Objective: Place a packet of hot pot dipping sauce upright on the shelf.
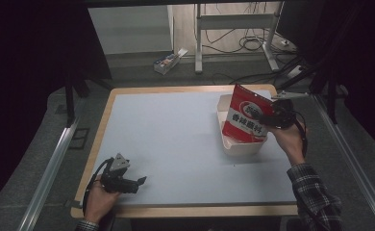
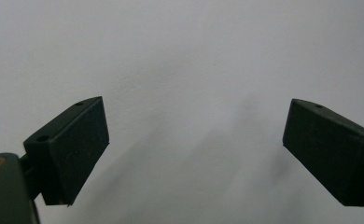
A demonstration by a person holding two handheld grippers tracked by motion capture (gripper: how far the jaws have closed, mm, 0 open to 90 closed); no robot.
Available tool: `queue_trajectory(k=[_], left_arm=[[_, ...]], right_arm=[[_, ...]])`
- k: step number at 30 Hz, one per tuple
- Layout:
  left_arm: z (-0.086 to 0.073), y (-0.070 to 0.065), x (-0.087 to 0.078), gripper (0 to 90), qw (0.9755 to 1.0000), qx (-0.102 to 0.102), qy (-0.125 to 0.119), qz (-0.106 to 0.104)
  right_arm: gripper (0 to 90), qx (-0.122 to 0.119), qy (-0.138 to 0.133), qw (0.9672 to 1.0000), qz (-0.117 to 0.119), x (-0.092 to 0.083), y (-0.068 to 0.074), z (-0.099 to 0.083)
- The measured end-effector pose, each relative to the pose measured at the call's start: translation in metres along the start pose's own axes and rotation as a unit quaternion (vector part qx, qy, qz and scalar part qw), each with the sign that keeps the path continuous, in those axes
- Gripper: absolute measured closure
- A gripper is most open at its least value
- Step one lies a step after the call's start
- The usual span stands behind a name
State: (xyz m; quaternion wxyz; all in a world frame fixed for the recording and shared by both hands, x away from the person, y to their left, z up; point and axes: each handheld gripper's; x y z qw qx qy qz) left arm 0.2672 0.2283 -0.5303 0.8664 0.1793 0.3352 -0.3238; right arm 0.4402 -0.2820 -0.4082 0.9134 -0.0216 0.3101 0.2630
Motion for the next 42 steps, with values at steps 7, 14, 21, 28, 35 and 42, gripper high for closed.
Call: queue_trajectory(k=[7,14,21,28,35,42], left_arm=[[0.000,0.000,0.000,6.7,1.0000,0.001,0.001,0.000],[0.000,0.001,-0.001,6.0,1.0000,-0.004,-0.001,0.005],[0.000,0.002,-0.002,4.4,0.9999,-0.011,-0.012,0.003],[0.000,0.003,-0.003,3.9,0.9997,-0.014,-0.021,0.002],[0.000,0.003,-0.004,3.3,0.9996,-0.013,-0.025,0.002],[0.000,0.002,-0.004,3.2,0.9996,-0.011,-0.027,0.001]], right_arm=[[26.8,0.000,0.004,1.0000,-0.003,0.002,0.003,0.002],[13.6,0.003,0.001,0.9999,0.010,0.001,0.003,0.002],[8.9,-0.001,0.002,0.9997,0.023,-0.001,0.005,0.002],[8.2,-0.008,0.007,0.9996,0.025,-0.003,0.009,0.001],[8.2,-0.008,0.009,0.9995,0.029,-0.007,0.010,0.001],[8.2,-0.016,0.013,0.9994,0.030,-0.012,0.012,-0.001]])
Point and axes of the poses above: each handheld gripper's, and its own axes: x roughly forward along the jaws, z roughly out of its top, y roughly to its left, and after that the axes turned 7 degrees about x, right-handed
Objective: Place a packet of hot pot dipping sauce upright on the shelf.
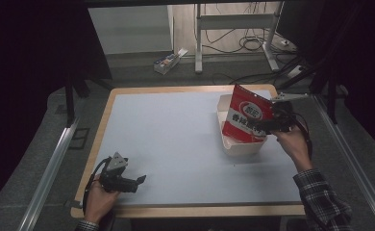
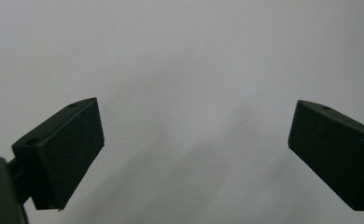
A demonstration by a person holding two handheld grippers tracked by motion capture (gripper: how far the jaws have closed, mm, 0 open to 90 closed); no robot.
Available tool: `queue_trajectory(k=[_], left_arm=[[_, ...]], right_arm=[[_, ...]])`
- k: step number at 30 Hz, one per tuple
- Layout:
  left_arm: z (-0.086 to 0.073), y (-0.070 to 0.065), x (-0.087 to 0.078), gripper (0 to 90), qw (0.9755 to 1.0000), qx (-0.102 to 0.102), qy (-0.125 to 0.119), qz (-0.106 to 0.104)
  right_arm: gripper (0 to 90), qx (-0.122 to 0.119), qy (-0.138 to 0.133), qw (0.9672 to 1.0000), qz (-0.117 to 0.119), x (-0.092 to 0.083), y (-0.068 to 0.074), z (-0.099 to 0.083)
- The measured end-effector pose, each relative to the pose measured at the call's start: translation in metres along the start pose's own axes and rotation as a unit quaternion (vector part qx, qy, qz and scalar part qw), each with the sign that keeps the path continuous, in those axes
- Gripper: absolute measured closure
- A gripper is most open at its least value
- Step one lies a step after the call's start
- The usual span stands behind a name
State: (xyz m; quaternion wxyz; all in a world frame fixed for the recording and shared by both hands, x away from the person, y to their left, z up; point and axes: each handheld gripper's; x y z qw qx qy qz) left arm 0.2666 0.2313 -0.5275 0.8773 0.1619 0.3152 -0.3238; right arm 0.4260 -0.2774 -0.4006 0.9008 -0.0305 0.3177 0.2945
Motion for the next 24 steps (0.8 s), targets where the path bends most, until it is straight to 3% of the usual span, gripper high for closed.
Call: queue_trajectory(k=[17,24], left_arm=[[0.001,-0.002,0.002,3.7,0.9999,0.009,0.004,-0.004],[0.001,-0.002,0.000,3.6,0.9999,0.005,-0.007,-0.009]], right_arm=[[6.8,-0.010,0.002,1.0000,0.001,-0.017,0.006,-0.004],[6.6,-0.014,0.004,0.9999,0.001,-0.022,0.010,-0.007]])
Point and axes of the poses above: each handheld gripper's, and its own axes: x roughly forward along the jaws, z roughly out of its top, y roughly to its left, and after that the axes turned 7 degrees about x, right-handed
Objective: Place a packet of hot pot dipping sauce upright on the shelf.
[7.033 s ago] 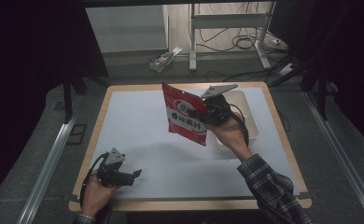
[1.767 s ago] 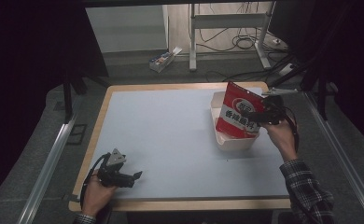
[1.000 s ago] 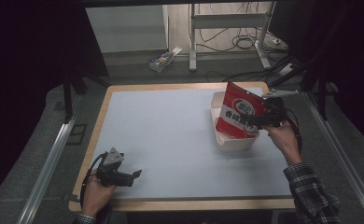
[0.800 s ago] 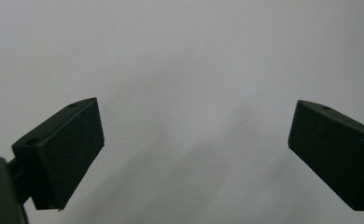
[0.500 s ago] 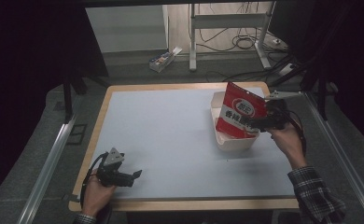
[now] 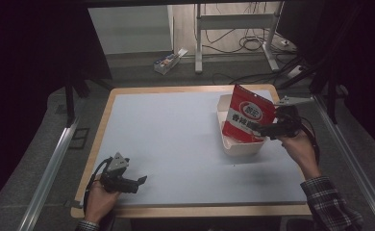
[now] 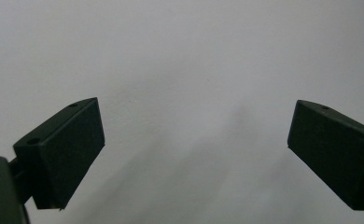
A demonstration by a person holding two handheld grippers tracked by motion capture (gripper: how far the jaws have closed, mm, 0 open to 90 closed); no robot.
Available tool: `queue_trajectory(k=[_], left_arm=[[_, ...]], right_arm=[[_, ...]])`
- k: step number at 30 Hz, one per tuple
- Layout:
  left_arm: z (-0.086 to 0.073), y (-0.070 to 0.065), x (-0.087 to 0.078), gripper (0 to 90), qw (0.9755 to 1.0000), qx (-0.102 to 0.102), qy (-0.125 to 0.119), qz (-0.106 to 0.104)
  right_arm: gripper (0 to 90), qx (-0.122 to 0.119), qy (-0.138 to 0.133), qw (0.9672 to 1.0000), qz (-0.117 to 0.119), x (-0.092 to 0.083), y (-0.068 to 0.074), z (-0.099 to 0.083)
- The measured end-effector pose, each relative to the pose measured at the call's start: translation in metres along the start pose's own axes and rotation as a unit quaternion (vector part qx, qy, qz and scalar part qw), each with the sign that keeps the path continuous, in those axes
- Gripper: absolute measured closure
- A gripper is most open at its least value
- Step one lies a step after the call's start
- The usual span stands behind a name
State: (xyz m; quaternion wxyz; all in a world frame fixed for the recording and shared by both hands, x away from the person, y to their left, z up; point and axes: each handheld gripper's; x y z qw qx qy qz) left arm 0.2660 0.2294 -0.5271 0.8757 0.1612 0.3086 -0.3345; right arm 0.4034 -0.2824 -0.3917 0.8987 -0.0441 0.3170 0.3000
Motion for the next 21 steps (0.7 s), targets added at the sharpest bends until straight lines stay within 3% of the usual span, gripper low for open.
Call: queue_trajectory(k=[21], left_arm=[[0.000,0.000,0.000,3.6,1.0000,0.003,-0.003,0.000]], right_arm=[[6.0,-0.012,0.000,0.9999,0.002,-0.016,0.013,-0.014]])
Point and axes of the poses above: each handheld gripper's, and its own axes: x roughly forward along the jaws, z roughly out of its top, y roughly to its left, and after that the axes turned 7 degrees about x, right-handed
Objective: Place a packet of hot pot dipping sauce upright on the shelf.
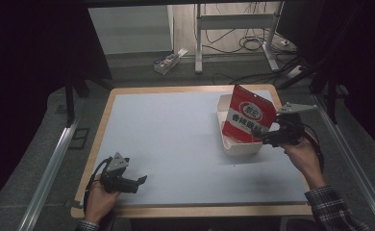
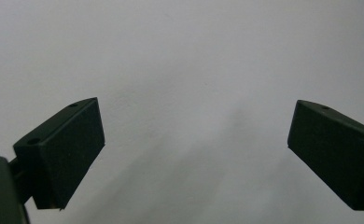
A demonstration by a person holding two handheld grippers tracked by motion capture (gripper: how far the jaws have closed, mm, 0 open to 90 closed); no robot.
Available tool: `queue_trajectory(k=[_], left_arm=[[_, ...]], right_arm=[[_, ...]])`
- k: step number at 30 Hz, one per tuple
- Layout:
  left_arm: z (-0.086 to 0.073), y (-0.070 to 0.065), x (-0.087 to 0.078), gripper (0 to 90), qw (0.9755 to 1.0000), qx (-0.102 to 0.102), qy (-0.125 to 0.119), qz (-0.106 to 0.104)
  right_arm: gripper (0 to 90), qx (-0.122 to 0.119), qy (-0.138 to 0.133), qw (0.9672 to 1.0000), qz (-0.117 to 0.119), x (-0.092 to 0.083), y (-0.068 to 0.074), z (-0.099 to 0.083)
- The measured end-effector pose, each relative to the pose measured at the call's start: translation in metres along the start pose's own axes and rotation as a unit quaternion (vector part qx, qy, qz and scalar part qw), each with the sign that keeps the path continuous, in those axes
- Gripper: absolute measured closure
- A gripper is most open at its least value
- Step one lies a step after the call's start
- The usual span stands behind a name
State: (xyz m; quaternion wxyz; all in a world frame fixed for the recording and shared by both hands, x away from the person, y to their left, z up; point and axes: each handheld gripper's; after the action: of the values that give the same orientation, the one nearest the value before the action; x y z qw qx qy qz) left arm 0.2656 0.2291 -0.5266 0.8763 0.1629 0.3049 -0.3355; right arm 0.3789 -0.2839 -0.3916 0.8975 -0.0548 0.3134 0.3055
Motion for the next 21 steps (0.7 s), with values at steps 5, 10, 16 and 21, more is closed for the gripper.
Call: queue_trajectory(k=[5,10,16,21], left_arm=[[0.000,0.000,0.000,3.6,1.0000,0.001,0.001,0.001],[0.000,0.000,0.000,3.6,1.0000,0.001,0.001,0.002],[0.000,0.000,0.000,3.6,1.0000,0.003,0.002,0.003],[0.000,0.000,0.000,3.7,1.0000,0.003,0.002,0.003]], right_arm=[[6.0,0.000,0.002,1.0000,0.000,-0.003,0.002,-0.006],[6.0,-0.002,0.003,1.0000,-0.001,-0.007,0.005,-0.011],[5.8,-0.002,0.002,1.0000,-0.001,-0.013,0.009,-0.016],[5.8,-0.004,0.006,1.0000,0.002,-0.017,0.013,-0.020]])
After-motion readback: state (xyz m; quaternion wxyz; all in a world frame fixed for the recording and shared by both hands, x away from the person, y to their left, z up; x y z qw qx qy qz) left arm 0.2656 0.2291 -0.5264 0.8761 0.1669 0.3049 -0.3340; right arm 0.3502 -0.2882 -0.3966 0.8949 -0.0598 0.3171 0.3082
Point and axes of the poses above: each handheld gripper's, and its own axes: x roughly forward along the jaws, z roughly out of its top, y roughly to its left, and after that the axes turned 7 degrees about x, right-handed
